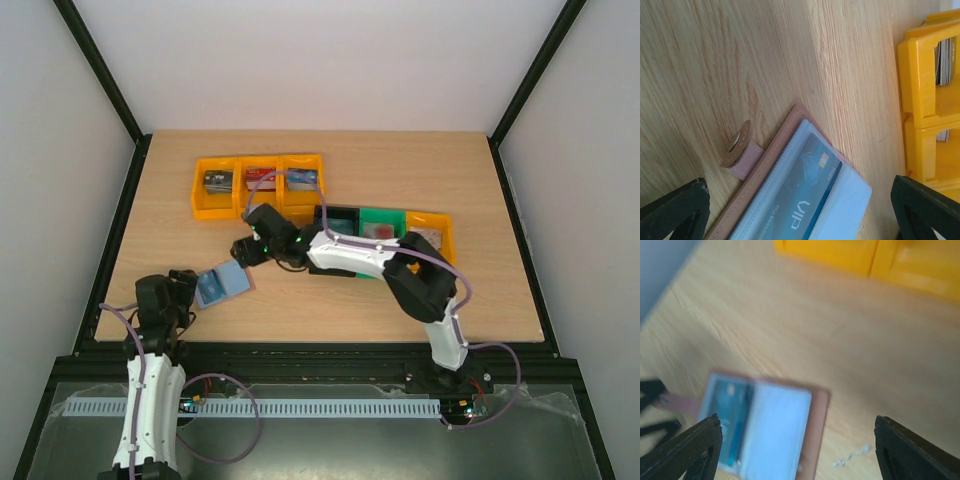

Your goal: Take the credit cards out of the card holder

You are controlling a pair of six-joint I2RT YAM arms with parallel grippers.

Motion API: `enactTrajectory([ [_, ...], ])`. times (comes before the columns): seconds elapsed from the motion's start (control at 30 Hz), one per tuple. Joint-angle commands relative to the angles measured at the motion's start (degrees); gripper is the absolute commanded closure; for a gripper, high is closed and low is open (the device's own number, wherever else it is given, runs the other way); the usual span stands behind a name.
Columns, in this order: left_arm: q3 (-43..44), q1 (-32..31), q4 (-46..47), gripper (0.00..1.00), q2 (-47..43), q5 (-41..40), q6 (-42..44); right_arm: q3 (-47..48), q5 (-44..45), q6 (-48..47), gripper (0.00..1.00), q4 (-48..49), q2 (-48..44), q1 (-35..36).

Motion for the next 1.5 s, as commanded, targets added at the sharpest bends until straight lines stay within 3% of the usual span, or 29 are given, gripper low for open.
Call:
enactTrajectory([
  [0.0,-1.6,-0.2,2.2,0.01,1.7,1.3,1.5,2.0,-7.7,2.7,0.20,-6.2,5.5,1.2],
  [0.33,-1.6,-5.4,8.5,0.01,14.0,2.8,3.5,8.7,-13.3,6.2,0.21,-9.6,14.7,1.4],
  [0.67,-3.0,-10.4,16.1,0.06,16.6,7.6,1.9,5.5,-24.4,13.9,0.22,-0.3,15.1,1.1],
  [0.87,-3.3,-10.6,17.4,0.27,16.0,8.2,1.1,5.5,-27.2,15.9,0.25,2.9,15.6,0.5],
  [0.93,-3.2,-10.6,17.3,0.28,15.8,7.7,0.8,3.6,-27.2,16.6,0.33,3.8,15.1,0.0],
  [1.03,-3.2,-10.6,17.1,0.29,14.9,7.4,0.7,-0.2,-27.9,19.0,0.61,8.3,13.2,-1.2],
  [1.13,-3.2,-10.4,18.1,0.29,13.9,7.8,0.6,-3.6,-30.3,21.2,0.81,12.7,11.4,-3.2],
  [1.3,-2.5,-9.0,20.2,0.16,10.0,10.2,0.7,-8.3,-32.9,19.8,0.94,16.8,6.3,-8.0],
  [1.47,-0.9,-8.2,27.0,0.11,6.0,16.4,3.0,-9.2,-38.6,8.7,0.98,16.2,-2.0,-11.1],
])
